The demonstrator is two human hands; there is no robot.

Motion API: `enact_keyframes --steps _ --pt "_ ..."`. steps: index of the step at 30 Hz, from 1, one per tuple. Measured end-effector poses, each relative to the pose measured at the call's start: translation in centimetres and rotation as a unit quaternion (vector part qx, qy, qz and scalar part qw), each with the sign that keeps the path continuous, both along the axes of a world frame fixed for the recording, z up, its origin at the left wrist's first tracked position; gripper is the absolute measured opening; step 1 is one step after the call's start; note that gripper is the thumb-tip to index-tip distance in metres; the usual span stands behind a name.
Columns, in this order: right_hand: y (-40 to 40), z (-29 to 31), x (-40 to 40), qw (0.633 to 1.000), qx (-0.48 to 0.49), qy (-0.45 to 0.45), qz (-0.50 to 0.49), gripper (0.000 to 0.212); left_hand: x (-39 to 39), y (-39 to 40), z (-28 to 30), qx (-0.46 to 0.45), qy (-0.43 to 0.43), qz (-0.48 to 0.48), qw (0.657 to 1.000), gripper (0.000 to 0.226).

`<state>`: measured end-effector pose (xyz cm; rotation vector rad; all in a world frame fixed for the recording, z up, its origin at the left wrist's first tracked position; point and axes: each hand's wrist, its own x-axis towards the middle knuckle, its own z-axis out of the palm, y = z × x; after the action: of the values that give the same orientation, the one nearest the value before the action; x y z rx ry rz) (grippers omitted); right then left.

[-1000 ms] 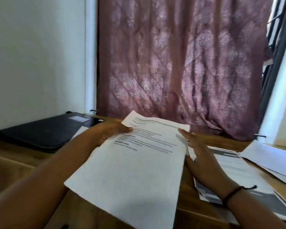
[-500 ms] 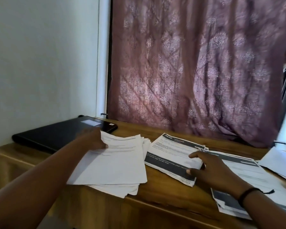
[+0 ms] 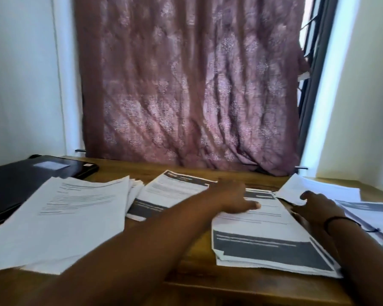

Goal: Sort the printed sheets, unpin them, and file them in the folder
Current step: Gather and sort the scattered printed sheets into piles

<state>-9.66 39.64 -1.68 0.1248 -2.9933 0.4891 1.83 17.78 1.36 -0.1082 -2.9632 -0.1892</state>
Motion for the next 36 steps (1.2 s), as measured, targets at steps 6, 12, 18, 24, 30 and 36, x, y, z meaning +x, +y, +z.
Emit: enact_keyframes --steps 6,12,18,24,30,36 --pt "2.2 -1.4 -1.9 0.998 0.052 0.024 -0.031 0.062 -3.3 5.9 -5.7 -0.015 -0.050 -0.029 0.998 0.073" --pt "1.4 -1.7 -2.6 0.986 0.125 0.106 -0.029 0.029 -3.7 6.2 -6.2 -0.001 -0.055 -0.028 0.998 0.069" --pt "1.8 -1.6 -2.3 0.987 -0.012 0.154 -0.042 0.019 -3.5 6.1 -6.3 0.030 -0.024 -0.022 0.999 0.065" --pt "1.1 -0.9 -1.4 0.930 -0.090 0.352 0.050 0.010 -3.0 6.2 -4.3 0.391 0.076 -0.013 0.917 0.060" --pt "-4.5 -0.8 2.6 0.748 0.069 0.559 0.352 0.024 -3.3 -1.3 1.7 0.804 -0.041 0.086 0.588 0.059" --pt "-3.8 -1.4 3.2 0.810 0.014 0.405 0.424 0.070 -0.2 -10.1 0.4 0.649 -0.006 0.165 0.742 0.035"
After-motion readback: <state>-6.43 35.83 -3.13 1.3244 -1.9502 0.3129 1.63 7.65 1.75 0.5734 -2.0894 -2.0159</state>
